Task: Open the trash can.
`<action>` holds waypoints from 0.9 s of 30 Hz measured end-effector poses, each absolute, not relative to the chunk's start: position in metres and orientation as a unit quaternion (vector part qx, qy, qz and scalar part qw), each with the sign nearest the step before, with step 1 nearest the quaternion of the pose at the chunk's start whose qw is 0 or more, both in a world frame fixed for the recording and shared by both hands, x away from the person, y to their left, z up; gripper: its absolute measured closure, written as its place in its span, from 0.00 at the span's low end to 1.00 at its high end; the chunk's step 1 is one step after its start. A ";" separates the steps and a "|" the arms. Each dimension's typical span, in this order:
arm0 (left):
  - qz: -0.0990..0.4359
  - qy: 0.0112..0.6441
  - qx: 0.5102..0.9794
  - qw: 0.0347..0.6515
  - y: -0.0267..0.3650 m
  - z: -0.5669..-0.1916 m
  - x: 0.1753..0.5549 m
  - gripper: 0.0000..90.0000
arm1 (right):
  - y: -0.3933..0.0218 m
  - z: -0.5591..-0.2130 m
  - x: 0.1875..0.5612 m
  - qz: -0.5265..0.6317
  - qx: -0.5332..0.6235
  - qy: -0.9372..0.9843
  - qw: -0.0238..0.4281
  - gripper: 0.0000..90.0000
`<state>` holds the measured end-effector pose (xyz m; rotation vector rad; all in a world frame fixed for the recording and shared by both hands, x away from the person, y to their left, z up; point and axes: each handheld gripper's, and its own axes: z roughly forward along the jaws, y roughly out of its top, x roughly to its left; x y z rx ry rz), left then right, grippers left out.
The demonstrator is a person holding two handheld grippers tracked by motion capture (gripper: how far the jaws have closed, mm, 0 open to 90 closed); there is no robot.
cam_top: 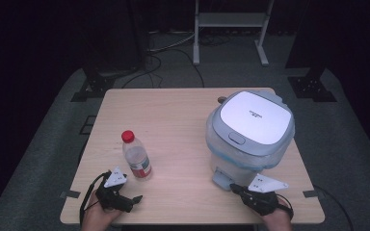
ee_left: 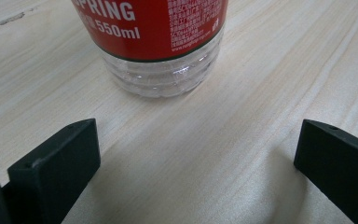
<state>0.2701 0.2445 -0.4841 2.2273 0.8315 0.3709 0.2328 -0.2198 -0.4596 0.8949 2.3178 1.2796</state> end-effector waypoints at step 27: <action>0.144 0.322 0.864 0.360 0.244 -0.484 0.270 0.00 | -0.184 -0.462 0.250 0.432 0.301 0.823 0.214 1.00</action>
